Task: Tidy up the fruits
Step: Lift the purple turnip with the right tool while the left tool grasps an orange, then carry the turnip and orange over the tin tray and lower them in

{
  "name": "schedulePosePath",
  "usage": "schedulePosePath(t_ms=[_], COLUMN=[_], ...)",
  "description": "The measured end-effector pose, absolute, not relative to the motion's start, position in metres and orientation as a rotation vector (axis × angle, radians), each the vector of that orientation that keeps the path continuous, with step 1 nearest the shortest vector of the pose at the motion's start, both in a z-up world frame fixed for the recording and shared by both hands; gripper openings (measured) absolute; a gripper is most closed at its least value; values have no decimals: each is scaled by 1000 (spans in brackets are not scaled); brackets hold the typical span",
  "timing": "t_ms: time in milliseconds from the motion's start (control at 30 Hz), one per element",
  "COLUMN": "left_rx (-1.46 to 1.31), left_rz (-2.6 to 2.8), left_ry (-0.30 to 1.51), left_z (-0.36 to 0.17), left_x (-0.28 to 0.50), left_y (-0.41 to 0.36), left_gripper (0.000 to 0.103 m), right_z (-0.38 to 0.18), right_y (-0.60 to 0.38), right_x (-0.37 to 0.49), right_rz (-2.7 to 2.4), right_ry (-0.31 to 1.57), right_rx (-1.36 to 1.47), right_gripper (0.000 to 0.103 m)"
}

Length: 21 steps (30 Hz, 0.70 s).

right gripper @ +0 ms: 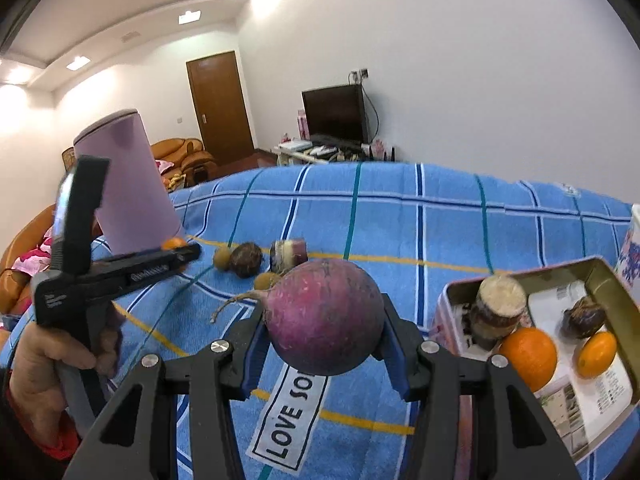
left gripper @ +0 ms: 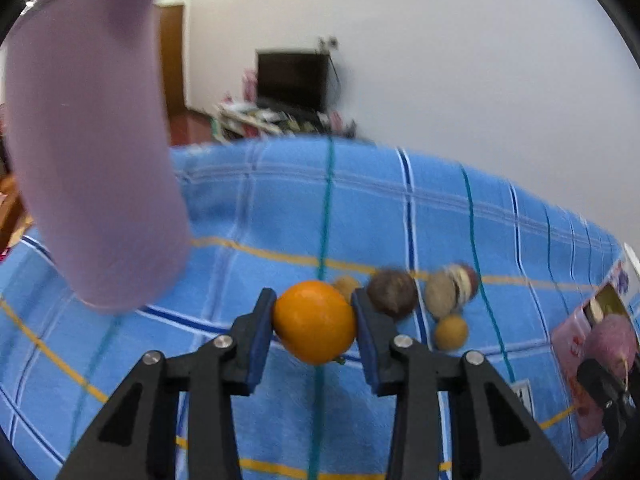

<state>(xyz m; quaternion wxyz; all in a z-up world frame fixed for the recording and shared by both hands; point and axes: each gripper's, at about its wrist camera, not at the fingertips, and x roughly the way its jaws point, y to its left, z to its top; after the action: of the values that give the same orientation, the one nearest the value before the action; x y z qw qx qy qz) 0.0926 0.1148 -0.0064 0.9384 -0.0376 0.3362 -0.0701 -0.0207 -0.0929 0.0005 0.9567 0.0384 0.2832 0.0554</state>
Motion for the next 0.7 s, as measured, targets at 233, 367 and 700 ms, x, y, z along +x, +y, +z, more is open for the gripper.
schedulePosePath(t_ms=[233,367,700], left_rx=[-37,-17,78], left_rz=[-76,-79,-72], left_ry=[555,531,484], left_z=[8,8,9], left_x=[83,72,48], left_y=[104,89,56], left_gripper=[40,40,40], right_z=[8,7,11], right_y=[-90,-86,-75], right_x=[-27,-29,-41], right_rz=[83,78,54], right_ry=[514,503,444], right_rx=[25,-4,-85], right_gripper=[52,52,52])
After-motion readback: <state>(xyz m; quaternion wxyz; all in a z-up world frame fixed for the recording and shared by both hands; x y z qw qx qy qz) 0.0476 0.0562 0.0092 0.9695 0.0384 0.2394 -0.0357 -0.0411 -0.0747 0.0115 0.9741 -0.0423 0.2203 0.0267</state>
